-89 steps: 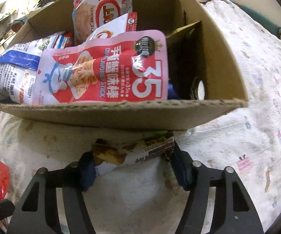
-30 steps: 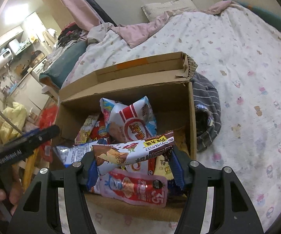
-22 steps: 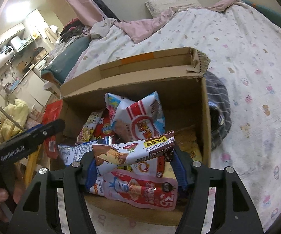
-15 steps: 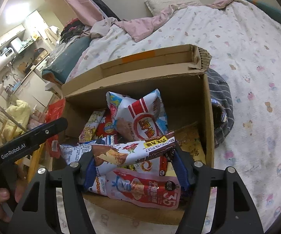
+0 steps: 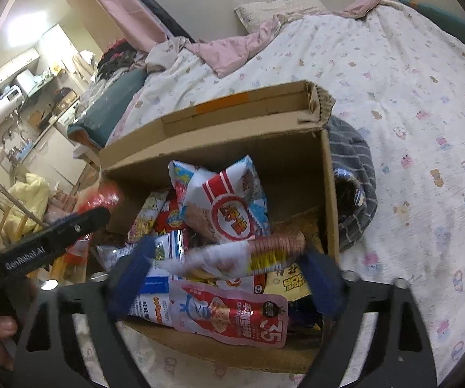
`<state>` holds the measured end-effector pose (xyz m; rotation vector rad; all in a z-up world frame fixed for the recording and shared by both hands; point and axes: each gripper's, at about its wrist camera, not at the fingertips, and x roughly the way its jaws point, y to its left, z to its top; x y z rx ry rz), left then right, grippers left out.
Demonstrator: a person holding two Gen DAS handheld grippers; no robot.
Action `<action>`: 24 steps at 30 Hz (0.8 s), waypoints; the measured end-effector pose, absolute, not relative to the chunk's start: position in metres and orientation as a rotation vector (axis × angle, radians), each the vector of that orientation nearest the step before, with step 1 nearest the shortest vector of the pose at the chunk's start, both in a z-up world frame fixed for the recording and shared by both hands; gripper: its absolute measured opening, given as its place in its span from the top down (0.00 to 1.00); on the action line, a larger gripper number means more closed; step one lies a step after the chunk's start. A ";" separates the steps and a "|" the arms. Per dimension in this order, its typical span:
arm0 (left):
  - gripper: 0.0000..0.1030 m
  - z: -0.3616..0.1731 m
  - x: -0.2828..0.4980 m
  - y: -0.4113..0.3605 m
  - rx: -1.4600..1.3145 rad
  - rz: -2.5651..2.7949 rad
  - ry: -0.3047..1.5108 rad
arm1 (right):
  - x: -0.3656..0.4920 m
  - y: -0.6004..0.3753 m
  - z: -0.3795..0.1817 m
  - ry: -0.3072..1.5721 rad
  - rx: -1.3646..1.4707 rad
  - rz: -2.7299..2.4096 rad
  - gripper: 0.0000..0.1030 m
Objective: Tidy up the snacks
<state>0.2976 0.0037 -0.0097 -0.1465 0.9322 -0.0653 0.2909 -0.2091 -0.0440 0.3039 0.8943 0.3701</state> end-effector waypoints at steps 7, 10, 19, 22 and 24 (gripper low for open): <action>0.19 -0.005 0.291 0.004 -0.123 -0.041 0.901 | 0.290 -0.214 -0.038 0.866 0.324 0.368 0.00; 0.19 0.000 0.288 0.005 -0.130 -0.053 0.887 | 0.288 -0.215 -0.033 0.851 0.325 0.363 0.00; 0.19 0.028 0.246 0.021 -0.102 0.009 0.792 | 0.260 -0.222 -0.012 0.789 0.329 0.354 0.00; 0.19 0.038 0.228 0.022 -0.081 -0.002 0.749 | 0.245 -0.219 -0.004 0.770 0.302 0.344 0.00; 0.18 0.040 0.214 0.022 -0.070 -0.004 0.742 | 0.237 -0.218 0.000 0.762 0.291 0.345 0.00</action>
